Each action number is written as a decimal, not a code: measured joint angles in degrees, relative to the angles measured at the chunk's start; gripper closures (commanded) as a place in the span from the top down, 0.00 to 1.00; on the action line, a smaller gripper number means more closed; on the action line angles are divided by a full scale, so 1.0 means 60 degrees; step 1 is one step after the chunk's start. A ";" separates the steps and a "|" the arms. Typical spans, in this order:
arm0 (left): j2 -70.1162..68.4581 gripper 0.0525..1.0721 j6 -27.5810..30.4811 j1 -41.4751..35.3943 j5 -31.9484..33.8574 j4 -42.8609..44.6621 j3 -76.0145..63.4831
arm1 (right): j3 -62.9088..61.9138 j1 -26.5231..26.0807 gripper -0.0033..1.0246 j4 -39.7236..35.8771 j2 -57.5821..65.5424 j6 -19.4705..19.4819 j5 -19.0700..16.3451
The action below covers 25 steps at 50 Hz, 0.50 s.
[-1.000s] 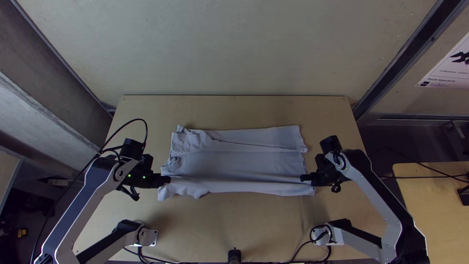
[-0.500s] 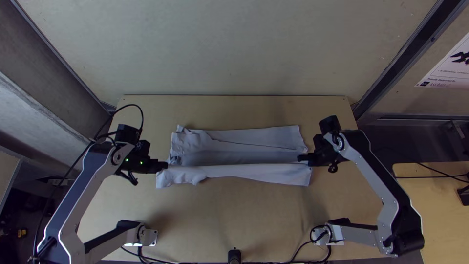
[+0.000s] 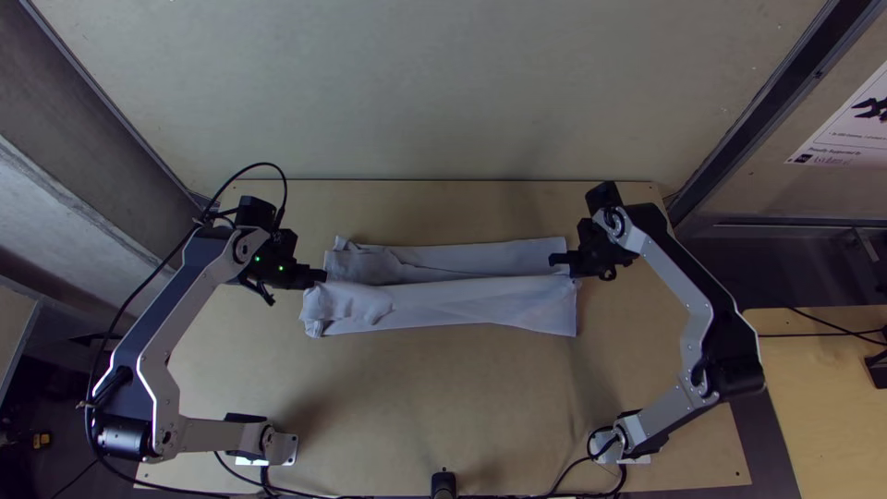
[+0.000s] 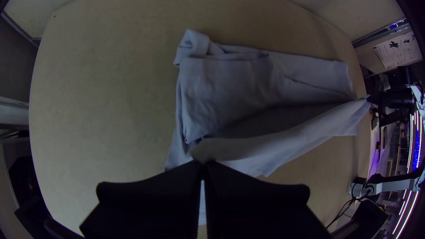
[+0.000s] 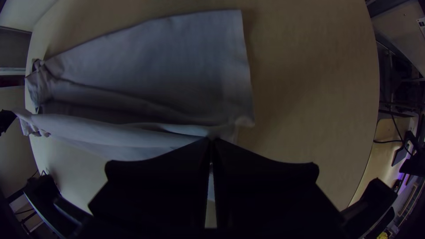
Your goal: Fold the t-shirt
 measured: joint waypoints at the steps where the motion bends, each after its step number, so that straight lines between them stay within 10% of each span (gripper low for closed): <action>1: 0.0073 0.03 0.0004 0.0007 0.0000 0.0029 0.0066 | 0.0087 -0.0007 0.03 0.0015 0.0091 -0.0004 0.0007; 25: 0.1927 0.03 0.0484 0.0091 -0.0036 0.0324 0.1803 | 0.2739 -0.0313 0.03 0.0055 0.2798 -0.0219 0.0033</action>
